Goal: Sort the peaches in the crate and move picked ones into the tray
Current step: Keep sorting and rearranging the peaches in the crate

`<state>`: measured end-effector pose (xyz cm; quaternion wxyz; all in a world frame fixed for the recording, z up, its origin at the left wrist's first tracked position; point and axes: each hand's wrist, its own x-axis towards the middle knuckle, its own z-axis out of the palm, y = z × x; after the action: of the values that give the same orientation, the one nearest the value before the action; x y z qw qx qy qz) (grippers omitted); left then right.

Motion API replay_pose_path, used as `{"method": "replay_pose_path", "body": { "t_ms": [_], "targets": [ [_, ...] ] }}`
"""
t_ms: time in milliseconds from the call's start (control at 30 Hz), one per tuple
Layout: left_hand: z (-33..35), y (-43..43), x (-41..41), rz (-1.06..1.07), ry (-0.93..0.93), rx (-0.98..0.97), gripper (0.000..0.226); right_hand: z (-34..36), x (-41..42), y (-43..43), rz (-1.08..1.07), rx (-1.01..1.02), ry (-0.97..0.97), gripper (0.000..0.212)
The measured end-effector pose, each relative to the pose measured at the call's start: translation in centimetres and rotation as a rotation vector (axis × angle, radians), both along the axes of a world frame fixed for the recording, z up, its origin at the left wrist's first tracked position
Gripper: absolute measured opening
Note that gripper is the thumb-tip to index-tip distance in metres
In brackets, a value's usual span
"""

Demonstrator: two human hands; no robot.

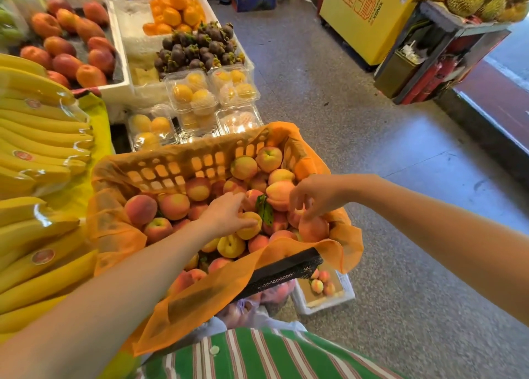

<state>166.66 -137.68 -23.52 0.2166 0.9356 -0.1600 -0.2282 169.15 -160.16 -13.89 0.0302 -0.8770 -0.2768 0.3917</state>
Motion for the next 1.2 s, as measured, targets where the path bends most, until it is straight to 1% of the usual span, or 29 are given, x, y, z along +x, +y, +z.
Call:
{"method": "replay_pose_path", "body": {
  "t_ms": [133,233,333,400,467,500,567,633,700,767,833,867,933,1000,1033,1100,1200],
  "targets": [
    [2.6,2.7,0.8,0.012,-0.015,-0.170,0.022,0.6,1.1,2.5,-0.022,0.136,-0.011,0.029],
    [4.1,6.4,0.6,0.107,-0.059,-0.257,0.013,0.6,1.9,6.3,-0.004,0.266,0.014,0.027],
    [4.4,10.8,-1.0,0.182,-0.222,-0.208,0.010,-0.5,2.2,11.1,0.033,0.333,0.069,0.026],
    [4.2,13.4,-2.6,0.182,-0.328,-0.116,0.013,-2.0,1.8,14.2,0.079,0.358,0.130,0.029],
    [3.5,15.7,-4.2,0.173,-0.424,0.005,0.022,-3.7,0.9,16.9,0.143,0.342,0.173,0.039],
    [3.1,16.7,-5.0,0.180,-0.436,0.027,0.026,-4.7,0.4,18.0,0.177,0.326,0.183,0.044],
    [2.8,17.7,-6.5,0.171,-0.414,0.002,0.030,-6.3,-0.7,19.8,0.235,0.299,0.200,0.052],
    [2.6,17.9,-7.5,0.102,-0.427,-0.009,0.030,-7.9,-1.4,21.0,0.300,0.260,0.182,0.061],
    [2.4,18.0,-8.2,0.032,-0.428,0.055,0.034,-9.1,-2.0,21.8,0.344,0.258,0.182,0.065],
    [2.0,18.0,-8.6,-0.026,-0.403,0.126,0.040,-10.0,-1.9,22.1,0.305,0.296,0.174,0.056],
    [1.8,18.3,-8.7,-0.074,-0.387,0.166,0.046,-10.5,-1.1,22.2,0.201,0.340,0.137,0.043],
    [1.8,18.4,-8.8,-0.085,-0.388,0.167,0.047,-10.6,-0.5,22.1,0.141,0.371,0.104,0.039],
    [1.8,18.7,-8.6,-0.067,-0.429,0.136,0.042,-10.9,0.8,22.0,0.019,0.447,0.002,0.038],
    [1.7,18.9,-8.2,0.024,-0.502,0.094,0.038,-10.8,1.8,22.3,-0.079,0.533,-0.066,0.045],
    [1.7,19.1,-8.0,0.092,-0.525,0.080,0.040,-10.7,2.2,22.6,-0.084,0.570,-0.065,0.051],
    [1.5,19.7,-7.7,0.210,-0.512,0.087,0.051,-10.6,2.5,23.6,-0.052,0.605,-0.011,0.063],
    [1.1,20.4,-7.5,0.258,-0.459,0.101,0.061,-11.3,2.7,25.1,-0.012,0.577,0.028,0.073]
  ]
}}
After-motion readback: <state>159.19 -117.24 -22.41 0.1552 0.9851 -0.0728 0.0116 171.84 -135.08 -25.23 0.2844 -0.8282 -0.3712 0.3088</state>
